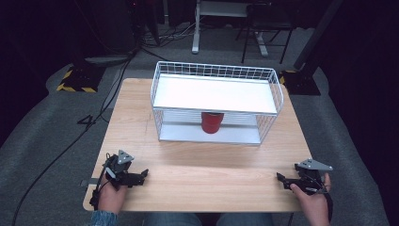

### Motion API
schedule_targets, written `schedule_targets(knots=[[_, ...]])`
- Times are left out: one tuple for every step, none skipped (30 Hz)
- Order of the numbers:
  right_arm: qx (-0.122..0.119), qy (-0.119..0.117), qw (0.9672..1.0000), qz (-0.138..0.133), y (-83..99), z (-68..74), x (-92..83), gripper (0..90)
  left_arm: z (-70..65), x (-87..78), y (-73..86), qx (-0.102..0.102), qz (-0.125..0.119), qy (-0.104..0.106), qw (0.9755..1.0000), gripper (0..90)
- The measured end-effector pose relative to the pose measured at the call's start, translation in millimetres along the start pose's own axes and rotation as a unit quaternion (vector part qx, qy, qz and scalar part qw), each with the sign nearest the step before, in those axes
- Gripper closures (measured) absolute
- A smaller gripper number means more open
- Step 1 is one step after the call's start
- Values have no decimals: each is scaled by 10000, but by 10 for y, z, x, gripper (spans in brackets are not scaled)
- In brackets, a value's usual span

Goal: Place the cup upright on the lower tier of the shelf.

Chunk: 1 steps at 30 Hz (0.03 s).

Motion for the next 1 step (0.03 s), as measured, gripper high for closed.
schedule_targets(knots=[[6,7,10000,28,1,-5,3,68,-6,-1,3,-43,-8,-24,10000,1]])
Point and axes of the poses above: each handheld gripper's, and its own axes: x roughly forward along the jaws, y roughly out of its underside, z roughly to its left, the point moved 5 cm from there along x, roughly forward along the jaws, and after that the axes turned 14 degrees about -x, right-handed, at the moved point
